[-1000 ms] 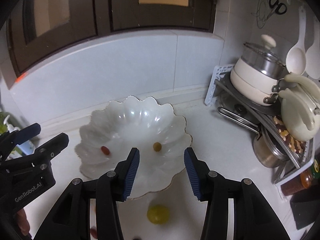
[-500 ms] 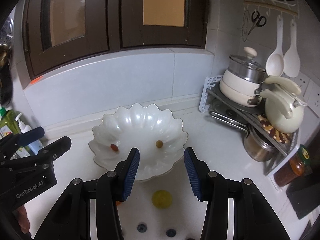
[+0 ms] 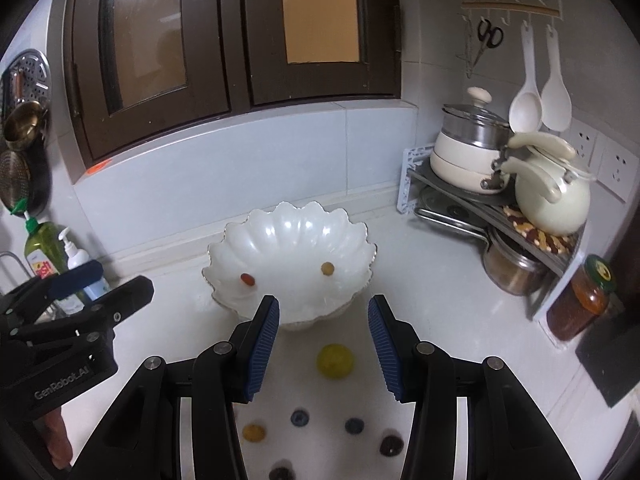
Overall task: Organize fruits
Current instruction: 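Withdraw both open tools from the bowl back toward the remaining fruits, then close left tool on a dark plum while right tool closes on another dark plum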
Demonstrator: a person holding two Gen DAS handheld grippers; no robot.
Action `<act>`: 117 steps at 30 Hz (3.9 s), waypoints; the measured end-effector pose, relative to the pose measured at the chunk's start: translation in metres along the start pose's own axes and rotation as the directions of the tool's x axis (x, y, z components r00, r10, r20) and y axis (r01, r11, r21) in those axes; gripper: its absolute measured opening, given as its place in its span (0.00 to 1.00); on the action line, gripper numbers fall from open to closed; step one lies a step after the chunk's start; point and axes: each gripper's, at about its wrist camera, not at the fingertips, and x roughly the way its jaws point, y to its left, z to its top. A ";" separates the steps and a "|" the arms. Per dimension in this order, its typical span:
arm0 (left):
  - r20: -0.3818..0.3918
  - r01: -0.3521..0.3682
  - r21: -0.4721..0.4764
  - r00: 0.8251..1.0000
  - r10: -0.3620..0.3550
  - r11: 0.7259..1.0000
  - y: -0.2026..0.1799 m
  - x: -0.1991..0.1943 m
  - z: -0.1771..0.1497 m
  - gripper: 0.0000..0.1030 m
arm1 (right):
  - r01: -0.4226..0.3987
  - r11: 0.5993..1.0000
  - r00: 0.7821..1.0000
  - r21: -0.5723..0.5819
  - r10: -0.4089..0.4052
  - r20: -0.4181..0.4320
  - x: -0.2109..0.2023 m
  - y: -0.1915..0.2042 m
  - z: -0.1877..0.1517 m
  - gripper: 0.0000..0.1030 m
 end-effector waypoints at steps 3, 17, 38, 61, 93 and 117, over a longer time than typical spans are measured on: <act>-0.003 0.025 -0.007 1.000 -0.025 1.000 -0.005 -0.006 -0.009 0.70 | 0.015 1.000 1.000 0.013 -0.015 -0.002 -0.005 -0.005 -0.007 0.46; 0.014 0.003 0.040 1.000 -0.004 0.999 -0.033 -0.019 -0.048 0.70 | 0.065 0.996 0.998 0.055 -0.065 -0.017 -0.020 -0.036 -0.048 0.46; -0.038 0.008 0.041 0.999 -0.007 0.999 -0.063 -0.008 -0.108 0.70 | 0.051 0.998 0.999 0.030 -0.051 -0.020 -0.017 -0.056 -0.088 0.46; -0.157 -0.048 0.034 0.986 0.053 0.998 -0.096 0.019 -0.157 0.70 | -0.028 1.000 0.984 0.009 0.029 -0.175 0.034 -0.072 -0.131 0.46; -0.338 -0.023 -0.008 0.941 0.019 1.000 -0.107 0.075 -0.188 0.53 | -0.044 0.999 0.942 0.018 0.047 -0.331 0.097 -0.089 -0.160 0.46; -0.319 -0.015 -0.035 0.948 0.003 0.999 -0.101 0.073 -0.185 0.28 | -0.083 0.996 0.938 0.026 0.087 -0.336 0.090 -0.078 -0.161 0.29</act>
